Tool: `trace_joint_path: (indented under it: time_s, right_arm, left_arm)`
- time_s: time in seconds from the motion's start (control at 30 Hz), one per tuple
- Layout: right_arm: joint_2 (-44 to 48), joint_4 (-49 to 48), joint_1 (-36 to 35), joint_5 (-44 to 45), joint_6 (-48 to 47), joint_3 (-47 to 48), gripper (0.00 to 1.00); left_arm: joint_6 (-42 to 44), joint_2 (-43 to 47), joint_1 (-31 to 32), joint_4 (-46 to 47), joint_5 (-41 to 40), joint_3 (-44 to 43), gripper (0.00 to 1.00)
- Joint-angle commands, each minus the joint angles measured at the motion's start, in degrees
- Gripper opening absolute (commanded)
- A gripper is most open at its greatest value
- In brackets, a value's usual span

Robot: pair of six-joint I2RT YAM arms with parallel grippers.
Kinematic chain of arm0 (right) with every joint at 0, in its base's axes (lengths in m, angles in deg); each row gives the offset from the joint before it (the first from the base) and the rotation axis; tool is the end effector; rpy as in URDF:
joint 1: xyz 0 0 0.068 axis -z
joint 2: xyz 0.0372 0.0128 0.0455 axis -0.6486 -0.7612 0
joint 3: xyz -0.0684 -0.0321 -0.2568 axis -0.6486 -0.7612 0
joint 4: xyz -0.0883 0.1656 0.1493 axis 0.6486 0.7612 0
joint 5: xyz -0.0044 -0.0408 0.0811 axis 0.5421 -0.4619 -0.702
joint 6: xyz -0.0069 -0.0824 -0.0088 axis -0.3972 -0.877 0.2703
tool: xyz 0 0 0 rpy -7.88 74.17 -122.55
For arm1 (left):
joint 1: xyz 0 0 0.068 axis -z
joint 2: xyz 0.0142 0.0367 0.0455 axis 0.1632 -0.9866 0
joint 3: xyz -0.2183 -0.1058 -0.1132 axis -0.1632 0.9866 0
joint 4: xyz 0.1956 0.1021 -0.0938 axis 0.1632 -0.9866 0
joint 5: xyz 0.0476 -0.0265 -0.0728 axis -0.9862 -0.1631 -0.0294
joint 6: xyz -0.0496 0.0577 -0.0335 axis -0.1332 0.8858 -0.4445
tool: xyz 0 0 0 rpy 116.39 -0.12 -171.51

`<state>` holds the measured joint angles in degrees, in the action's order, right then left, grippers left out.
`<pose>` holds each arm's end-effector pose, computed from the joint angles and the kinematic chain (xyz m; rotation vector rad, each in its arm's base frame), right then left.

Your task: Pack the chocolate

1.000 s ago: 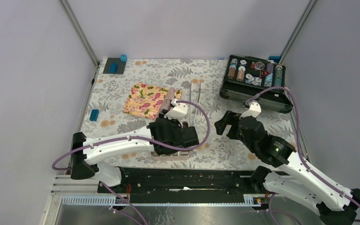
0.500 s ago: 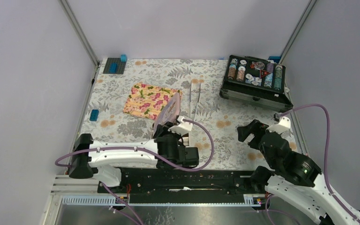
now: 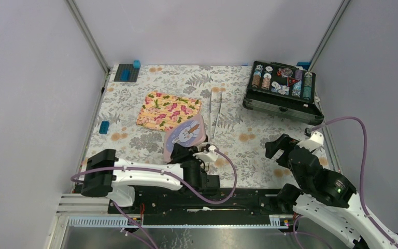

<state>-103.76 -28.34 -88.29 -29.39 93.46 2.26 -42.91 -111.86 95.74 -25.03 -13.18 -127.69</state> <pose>0.0838 0.0254 0.2853 0.4071 1.9253 0.4157 0.0844 -0.2120 0.2486 0.8102 1.6829 0.7663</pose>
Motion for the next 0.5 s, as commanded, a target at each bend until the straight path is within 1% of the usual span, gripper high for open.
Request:
trace_joint_path:
  time_s: [0.0,0.17,0.2,0.3,0.37,0.47]
  right_arm:
    - [-0.7,-1.7,-0.4,0.6,1.3,0.2,0.94]
    - [-1.0,-1.9,-0.3,0.1,1.2,0.5,0.94]
    - [-0.8,-2.0,-0.4,0.0,1.2,0.7,0.95]
    - [-0.1,-1.9,-0.3,0.1,1.2,0.9,0.94]
    - [0.3,-1.8,-0.3,-0.1,1.4,0.9,0.94]
    - [0.2,-1.4,-0.3,-0.5,1.7,1.0,0.95]
  left_arm:
    - [3.6,-3.2,0.9,3.3,-2.7,0.4,0.0]
    - [1.9,-8.1,1.9,3.0,-3.0,0.9,0.0]
    - [0.2,-9.2,1.9,1.6,-3.0,0.4,0.0]
    - [-9.6,-12.9,1.9,-6.1,-4.0,-2.0,0.0]
    - [-12.8,-14.6,1.9,-8.8,-4.2,-3.3,0.0]
    - [-13.4,-16.0,2.2,-9.3,-3.5,-3.7,0.0]
